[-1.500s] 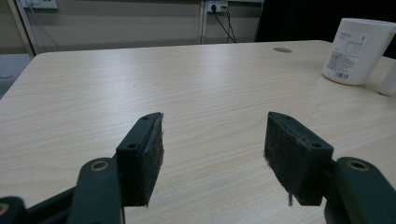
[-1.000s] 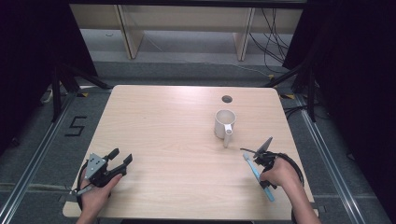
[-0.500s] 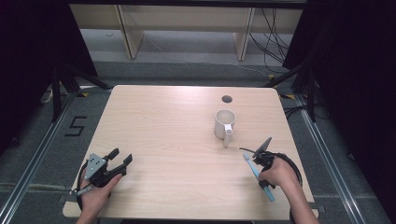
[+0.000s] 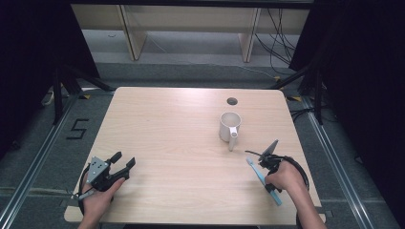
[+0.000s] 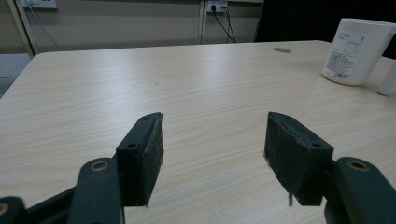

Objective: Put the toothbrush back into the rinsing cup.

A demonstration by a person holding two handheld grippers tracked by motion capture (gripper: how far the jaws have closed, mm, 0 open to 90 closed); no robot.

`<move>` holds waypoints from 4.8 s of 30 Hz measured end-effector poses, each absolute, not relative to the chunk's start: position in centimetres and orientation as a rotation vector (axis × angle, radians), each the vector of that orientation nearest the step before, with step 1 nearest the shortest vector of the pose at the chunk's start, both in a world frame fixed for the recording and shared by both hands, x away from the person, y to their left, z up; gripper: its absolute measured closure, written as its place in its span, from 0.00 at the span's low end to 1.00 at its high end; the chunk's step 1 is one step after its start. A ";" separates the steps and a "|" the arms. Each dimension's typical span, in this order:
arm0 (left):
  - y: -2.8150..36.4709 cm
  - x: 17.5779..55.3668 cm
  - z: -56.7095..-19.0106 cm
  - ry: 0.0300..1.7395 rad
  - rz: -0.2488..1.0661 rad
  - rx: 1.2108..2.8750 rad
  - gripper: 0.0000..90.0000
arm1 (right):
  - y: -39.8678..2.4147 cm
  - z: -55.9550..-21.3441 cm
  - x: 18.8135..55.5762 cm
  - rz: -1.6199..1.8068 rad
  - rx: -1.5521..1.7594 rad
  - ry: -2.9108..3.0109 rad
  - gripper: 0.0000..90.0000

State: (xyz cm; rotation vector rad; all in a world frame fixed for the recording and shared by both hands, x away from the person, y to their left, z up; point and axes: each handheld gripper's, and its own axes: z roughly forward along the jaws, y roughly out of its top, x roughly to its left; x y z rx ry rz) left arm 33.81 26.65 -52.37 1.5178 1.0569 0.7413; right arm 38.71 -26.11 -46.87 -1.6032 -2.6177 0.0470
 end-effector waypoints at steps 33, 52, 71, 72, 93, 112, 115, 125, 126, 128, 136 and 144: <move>26.6 33.8 -52.4 1.059 0.743 1.518 0.41 | -27.4 -44.8 37.3 -0.139 -1.700 -2.627 0.88; 26.6 33.8 -52.3 1.064 0.744 1.521 0.41 | -28.5 -44.0 36.6 -0.277 -1.751 -2.673 0.88; 26.6 33.8 -52.4 1.062 0.745 1.516 0.41 | -28.5 -42.9 36.3 -0.478 -1.873 -2.643 0.88; 26.6 33.8 -52.4 1.061 0.745 1.517 0.41 | -28.5 -42.9 36.3 -0.493 -1.873 -2.640 0.88; 26.6 33.8 -52.4 1.060 0.744 1.517 0.41 | -28.6 -42.2 36.5 -0.805 -1.905 -2.664 0.88; 26.5 34.0 -52.5 1.044 0.745 1.508 0.41 | -28.5 -41.9 36.7 -1.014 -1.942 -2.671 0.88; 26.5 34.0 -52.5 1.044 0.745 1.509 0.41 | -28.5 -41.8 36.7 -1.028 -1.964 -2.677 0.88; 26.5 33.9 -52.5 1.044 0.746 1.506 0.41 | -28.4 -41.9 36.5 -1.136 -1.991 -2.657 0.88; 26.5 33.9 -52.5 1.045 0.745 1.506 0.41 | -28.4 -41.9 36.5 -1.141 -1.995 -2.655 0.88; 26.6 34.0 -52.5 1.046 0.745 1.505 0.41 | -28.3 -41.9 36.4 -1.138 -2.027 -2.611 0.88; 26.6 33.9 -52.4 1.051 0.745 1.511 0.41 | -28.2 -42.1 36.4 -1.290 -2.048 -2.589 0.88; 26.6 33.8 -52.4 1.063 0.743 1.514 0.41 | -27.9 -42.1 36.4 -1.371 -2.060 -2.619 0.88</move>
